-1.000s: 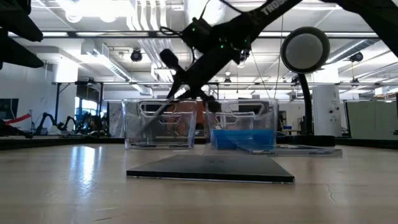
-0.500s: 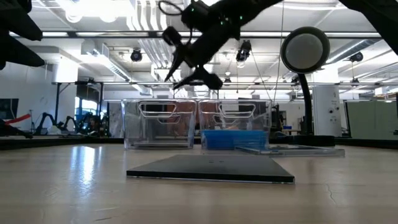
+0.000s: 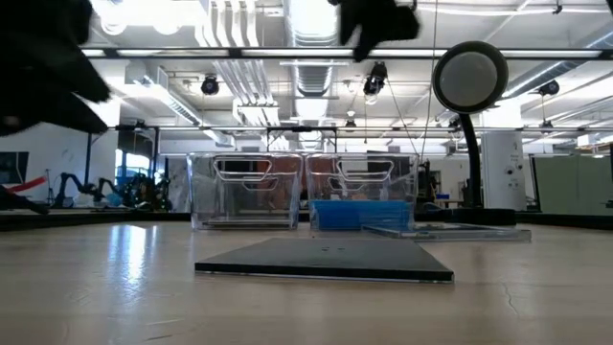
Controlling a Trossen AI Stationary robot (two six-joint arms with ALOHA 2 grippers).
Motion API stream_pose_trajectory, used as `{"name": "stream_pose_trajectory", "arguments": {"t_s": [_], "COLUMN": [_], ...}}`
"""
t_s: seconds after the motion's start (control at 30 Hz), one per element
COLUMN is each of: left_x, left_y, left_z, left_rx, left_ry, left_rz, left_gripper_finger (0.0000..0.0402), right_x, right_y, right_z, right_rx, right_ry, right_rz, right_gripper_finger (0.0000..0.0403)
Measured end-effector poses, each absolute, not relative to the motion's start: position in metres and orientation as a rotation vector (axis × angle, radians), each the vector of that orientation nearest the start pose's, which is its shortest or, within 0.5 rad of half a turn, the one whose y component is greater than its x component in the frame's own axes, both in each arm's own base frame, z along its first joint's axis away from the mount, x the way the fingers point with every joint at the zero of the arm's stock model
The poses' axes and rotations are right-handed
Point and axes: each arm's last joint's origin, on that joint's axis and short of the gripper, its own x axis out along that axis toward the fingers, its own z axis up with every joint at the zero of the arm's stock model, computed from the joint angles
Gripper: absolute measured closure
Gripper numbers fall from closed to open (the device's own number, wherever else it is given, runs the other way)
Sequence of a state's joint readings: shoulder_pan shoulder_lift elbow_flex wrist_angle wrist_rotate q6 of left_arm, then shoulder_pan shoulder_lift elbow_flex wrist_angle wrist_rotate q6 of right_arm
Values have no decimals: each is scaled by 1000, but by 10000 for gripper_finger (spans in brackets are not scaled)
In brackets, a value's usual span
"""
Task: Pick & place jewel cases by type
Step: Put the bottom black CD case into the left transparent bin
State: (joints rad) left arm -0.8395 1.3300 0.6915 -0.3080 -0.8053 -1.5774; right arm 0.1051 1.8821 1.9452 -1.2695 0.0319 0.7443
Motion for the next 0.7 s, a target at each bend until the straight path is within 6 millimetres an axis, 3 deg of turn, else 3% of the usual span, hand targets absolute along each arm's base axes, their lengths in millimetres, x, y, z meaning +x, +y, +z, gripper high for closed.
{"name": "stream_pose_trajectory", "arguments": {"t_s": [0.17, 0.33, 0.5, 0.7], "left_x": [214, 243, 253, 268], "left_y": [-141, -115, -110, -120], "left_z": [189, 185, 171, 152], "left_rx": [-847, -834, -812, -799], "left_ry": [521, 550, 647, 754], "left_rz": [265, 180, 154, 133], "left_gripper_finger": [273, 273, 273, 273], "right_x": [352, 335, 322, 309], "right_y": [111, 154, 174, 172], "right_z": [290, 248, 204, 154], "right_rx": [615, 831, 1105, 1347], "right_ry": [1373, 1338, 1137, 910], "right_rz": [-390, -464, -531, -618], "right_gripper_finger": [247, 248, 248, 246]}}
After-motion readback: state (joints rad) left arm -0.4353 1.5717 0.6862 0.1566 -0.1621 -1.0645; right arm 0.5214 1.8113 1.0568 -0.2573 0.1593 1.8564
